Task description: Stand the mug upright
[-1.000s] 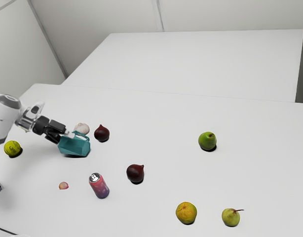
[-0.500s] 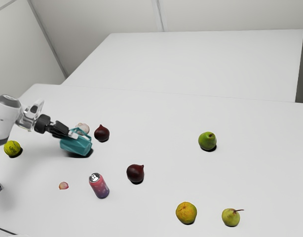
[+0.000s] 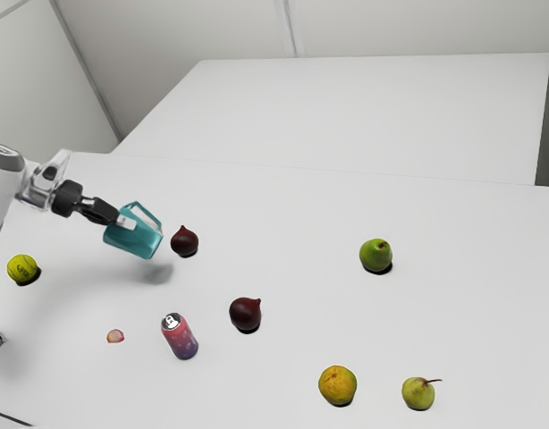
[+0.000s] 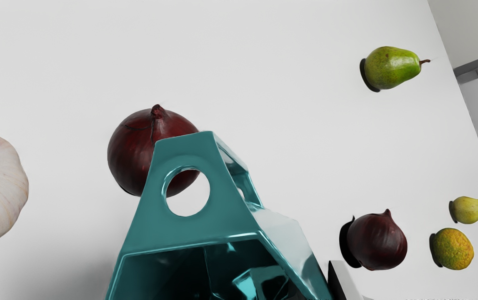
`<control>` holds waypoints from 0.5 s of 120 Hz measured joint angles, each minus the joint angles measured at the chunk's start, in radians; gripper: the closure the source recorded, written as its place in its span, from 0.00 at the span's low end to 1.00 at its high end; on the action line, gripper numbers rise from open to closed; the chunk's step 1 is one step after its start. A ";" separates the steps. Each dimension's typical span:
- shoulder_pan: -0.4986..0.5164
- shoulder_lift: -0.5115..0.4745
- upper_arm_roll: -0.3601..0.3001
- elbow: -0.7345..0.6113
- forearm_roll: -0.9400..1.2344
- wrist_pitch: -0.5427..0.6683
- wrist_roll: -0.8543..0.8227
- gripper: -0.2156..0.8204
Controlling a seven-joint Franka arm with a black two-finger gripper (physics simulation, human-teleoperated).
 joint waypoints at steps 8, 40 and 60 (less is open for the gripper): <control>-0.023 -0.040 0.000 0.001 0.030 0.003 -0.007 0.96; -0.158 -0.163 0.000 0.008 0.225 0.019 -0.115 0.96; -0.249 -0.185 -0.003 0.011 0.348 0.032 -0.223 0.96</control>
